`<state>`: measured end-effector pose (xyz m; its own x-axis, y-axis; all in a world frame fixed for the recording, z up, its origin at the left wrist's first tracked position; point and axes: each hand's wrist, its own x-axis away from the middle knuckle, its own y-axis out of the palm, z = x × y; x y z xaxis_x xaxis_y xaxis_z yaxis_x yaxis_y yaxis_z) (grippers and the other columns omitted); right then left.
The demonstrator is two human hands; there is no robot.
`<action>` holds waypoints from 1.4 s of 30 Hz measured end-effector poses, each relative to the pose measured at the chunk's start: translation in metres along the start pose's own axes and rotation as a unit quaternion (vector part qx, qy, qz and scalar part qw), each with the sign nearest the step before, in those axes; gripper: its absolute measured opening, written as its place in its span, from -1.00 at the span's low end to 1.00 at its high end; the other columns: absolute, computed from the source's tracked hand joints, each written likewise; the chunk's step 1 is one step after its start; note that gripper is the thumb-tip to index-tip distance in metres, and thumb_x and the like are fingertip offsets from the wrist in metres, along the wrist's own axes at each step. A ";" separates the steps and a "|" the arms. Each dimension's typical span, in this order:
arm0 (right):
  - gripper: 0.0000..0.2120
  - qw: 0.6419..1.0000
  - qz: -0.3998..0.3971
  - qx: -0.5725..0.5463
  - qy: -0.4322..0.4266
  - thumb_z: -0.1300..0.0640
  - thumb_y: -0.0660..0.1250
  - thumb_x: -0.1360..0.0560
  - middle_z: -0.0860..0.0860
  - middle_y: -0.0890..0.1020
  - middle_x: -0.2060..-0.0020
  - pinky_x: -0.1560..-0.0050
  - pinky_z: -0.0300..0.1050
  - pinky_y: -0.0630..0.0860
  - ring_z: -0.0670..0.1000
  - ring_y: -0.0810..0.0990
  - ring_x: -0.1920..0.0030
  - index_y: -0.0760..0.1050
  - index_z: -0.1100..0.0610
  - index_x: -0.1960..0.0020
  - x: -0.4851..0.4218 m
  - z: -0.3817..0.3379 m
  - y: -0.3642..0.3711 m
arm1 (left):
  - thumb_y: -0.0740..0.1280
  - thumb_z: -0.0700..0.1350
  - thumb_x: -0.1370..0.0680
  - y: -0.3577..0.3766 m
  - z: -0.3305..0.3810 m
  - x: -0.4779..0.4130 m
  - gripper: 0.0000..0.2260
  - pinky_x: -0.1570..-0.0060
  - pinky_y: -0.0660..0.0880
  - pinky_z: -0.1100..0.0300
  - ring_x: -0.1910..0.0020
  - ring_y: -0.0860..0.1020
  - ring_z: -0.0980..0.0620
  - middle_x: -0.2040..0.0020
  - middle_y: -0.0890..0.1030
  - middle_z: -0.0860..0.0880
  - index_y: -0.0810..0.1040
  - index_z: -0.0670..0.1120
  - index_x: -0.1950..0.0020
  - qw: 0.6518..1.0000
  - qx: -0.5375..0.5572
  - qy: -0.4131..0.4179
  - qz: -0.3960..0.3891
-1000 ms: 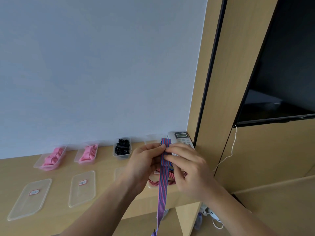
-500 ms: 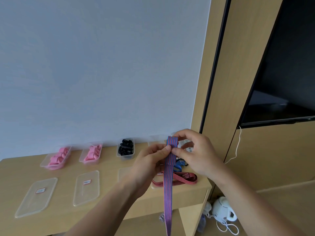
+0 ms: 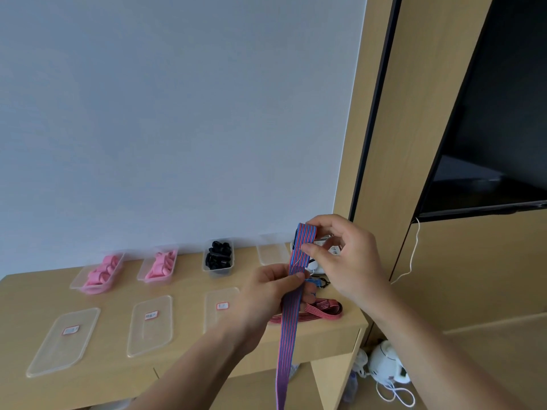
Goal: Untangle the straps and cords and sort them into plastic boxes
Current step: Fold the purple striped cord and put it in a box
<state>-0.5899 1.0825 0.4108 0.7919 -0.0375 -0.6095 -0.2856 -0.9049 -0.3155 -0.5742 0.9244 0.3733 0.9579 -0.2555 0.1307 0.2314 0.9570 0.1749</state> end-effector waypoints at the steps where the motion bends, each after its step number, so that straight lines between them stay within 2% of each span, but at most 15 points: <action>1: -0.63 1.000 0.009 0.000 -0.012 0.29 0.56 -0.39 -0.21 0.69 0.16 0.08 -0.20 0.57 -0.07 0.67 0.12 0.58 -0.15 0.03 0.001 0.001 0.000 | 0.32 -0.25 -0.65 0.000 0.000 0.000 -0.82 0.02 0.64 0.04 0.10 0.67 -0.14 -0.03 0.70 -0.37 0.62 -0.33 -0.16 1.000 0.005 -0.008 0.001; 4: -0.69 0.998 0.046 0.009 -0.052 0.31 0.57 -0.37 -0.22 0.69 0.15 0.10 -0.33 0.55 -0.12 0.68 0.17 0.63 0.01 0.00 0.005 0.008 0.001 | 0.29 -0.29 -0.64 -0.002 0.000 -0.001 -0.82 0.03 0.68 0.01 0.06 0.70 -0.22 0.00 0.72 -0.35 0.62 -0.35 -0.14 0.999 0.024 -0.038 -0.002; 9: -0.72 0.990 0.080 0.062 -0.099 0.28 0.57 -0.35 -0.23 0.70 0.15 0.05 -0.24 0.58 -0.21 0.68 0.09 0.64 0.05 0.01 0.015 0.018 0.006 | 0.13 -0.36 -0.59 0.002 0.001 -0.003 -0.72 -0.05 0.67 -0.07 0.08 0.71 -0.23 -0.01 0.70 -0.37 0.62 -0.39 -0.13 0.994 0.099 -0.046 -0.027; 11: -0.73 0.982 0.083 0.095 -0.141 0.30 0.55 -0.34 -0.21 0.69 0.11 0.02 -0.25 0.55 -0.21 0.65 0.07 0.64 0.05 0.02 0.020 0.021 0.010 | 0.14 -0.31 -0.55 0.002 0.004 -0.006 -0.69 0.00 0.68 -0.07 0.12 0.70 -0.22 0.03 0.70 -0.34 0.66 -0.35 -0.06 0.987 0.145 -0.051 -0.038; 15: -0.64 0.972 0.052 0.117 -0.199 0.49 0.49 -0.28 -0.09 0.69 0.07 -0.04 -0.20 0.56 -0.08 0.66 0.00 0.64 0.13 0.05 0.028 0.028 0.014 | 0.21 -0.11 -0.43 -0.003 0.006 -0.012 -0.66 0.03 0.65 -0.07 0.14 0.70 -0.23 0.02 0.70 -0.32 0.74 -0.24 0.12 0.976 0.202 -0.054 -0.058; 17: -0.63 0.967 0.047 0.123 -0.217 0.53 0.45 -0.27 -0.05 0.70 0.04 -0.10 -0.20 0.56 -0.07 0.65 -0.06 0.63 0.16 0.04 0.031 0.031 0.014 | 0.23 -0.03 -0.46 -0.006 0.006 -0.014 -0.63 0.05 0.64 -0.04 0.10 0.70 -0.23 0.00 0.70 -0.31 0.76 -0.23 0.08 0.975 0.207 -0.057 -0.061; 20: -0.66 0.966 0.032 0.125 -0.223 0.53 0.39 -0.30 -0.01 0.70 -0.01 -0.13 -0.04 0.58 0.00 0.65 -0.12 0.63 0.21 0.03 0.035 0.034 0.014 | 0.34 0.05 -0.46 -0.006 0.008 -0.016 -0.62 -0.03 0.63 -0.05 0.04 0.69 -0.23 -0.03 0.70 -0.29 0.76 -0.20 -0.03 0.978 0.194 -0.054 -0.047; 26: -0.72 0.963 -0.006 0.138 -0.232 0.53 0.33 -0.34 0.05 0.68 -0.06 -0.20 0.00 0.54 0.08 0.62 -0.17 0.63 0.26 0.06 0.037 0.035 0.009 | 0.35 -0.06 -0.54 -0.003 0.008 -0.018 -0.65 0.06 0.67 -0.02 0.03 0.70 -0.23 -0.04 0.69 -0.31 0.69 -0.29 -0.16 0.985 0.166 -0.043 -0.028; 29: -0.80 0.973 -0.019 0.102 -0.208 0.46 0.35 -0.38 0.01 0.69 -0.04 -0.17 -0.02 0.54 0.03 0.62 -0.16 0.63 0.22 0.11 0.035 0.033 0.005 | 0.34 -0.12 -0.58 -0.005 0.010 -0.019 -0.71 0.19 0.65 0.05 0.13 0.70 -0.17 0.02 0.69 -0.29 0.68 -0.30 -0.14 0.987 0.158 -0.029 -0.023; 31: -0.88 0.983 0.002 0.066 -0.172 0.33 0.41 -0.42 -0.05 0.69 0.00 -0.10 -0.05 0.56 -0.03 0.64 -0.10 0.64 0.18 0.08 0.031 0.030 0.005 | 0.31 -0.16 -0.60 -0.007 0.011 -0.019 -0.70 0.11 0.67 -0.03 0.06 0.68 -0.22 -0.02 0.68 -0.32 0.65 -0.36 -0.17 0.988 0.150 -0.024 -0.030; 33: -0.84 0.994 0.018 0.060 -0.087 0.17 0.44 -0.47 -0.13 0.67 -0.03 -0.08 -0.15 0.56 -0.11 0.63 -0.09 0.64 0.11 -0.06 0.023 0.025 0.006 | 0.28 -0.19 -0.63 -0.007 0.012 -0.020 -0.70 0.00 0.67 -0.10 -0.02 0.65 -0.28 -0.03 0.66 -0.33 0.61 -0.39 -0.21 0.990 0.133 -0.022 -0.038; 35: -0.72 0.996 -0.056 0.050 0.052 0.10 0.46 -0.51 -0.17 0.63 -0.11 -0.08 -0.20 0.55 -0.14 0.59 -0.16 0.59 0.01 -0.21 0.012 0.022 0.004 | 0.25 -0.21 -0.65 -0.006 0.015 -0.020 -0.71 0.00 0.67 -0.08 -0.02 0.66 -0.30 -0.01 0.67 -0.33 0.60 -0.39 -0.22 0.992 0.117 -0.020 -0.048; 38: -0.81 0.967 -0.164 -0.055 0.187 0.19 0.45 -0.53 -0.05 0.68 -0.04 -0.06 -0.14 0.57 -0.04 0.62 -0.11 0.61 0.01 -0.12 -0.003 0.022 -0.001 | 0.25 -0.22 -0.64 -0.003 0.017 -0.018 -0.70 0.10 0.68 -0.02 0.11 0.68 -0.25 0.05 0.64 -0.32 0.58 -0.42 -0.23 0.991 0.119 -0.024 -0.051; 40: -0.81 0.959 -0.156 -0.106 0.214 0.26 0.47 -0.50 0.05 0.71 0.01 -0.02 -0.16 0.56 -0.02 0.66 -0.01 0.60 0.11 -0.09 -0.006 0.021 -0.004 | 0.25 -0.21 -0.63 -0.003 0.017 -0.018 -0.68 0.18 0.66 0.04 0.18 0.67 -0.21 0.06 0.62 -0.32 0.56 -0.43 -0.24 0.990 0.125 -0.030 -0.057; 42: -0.78 0.956 -0.142 -0.133 0.220 0.31 0.48 -0.47 0.11 0.71 0.01 0.16 -0.16 0.57 0.06 0.68 0.08 0.59 0.14 -0.08 -0.005 0.019 -0.003 | 0.24 -0.19 -0.64 -0.003 0.016 -0.017 -0.66 0.15 0.66 0.04 0.16 0.67 -0.20 0.04 0.61 -0.31 0.55 -0.43 -0.26 0.989 0.131 -0.032 -0.064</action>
<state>-0.6036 1.0937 0.4012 0.9843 0.1040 -0.1428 0.0757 -0.9787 -0.1911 -0.5942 0.9240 0.3860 0.9090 -0.3883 0.1512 0.2901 0.8502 0.4393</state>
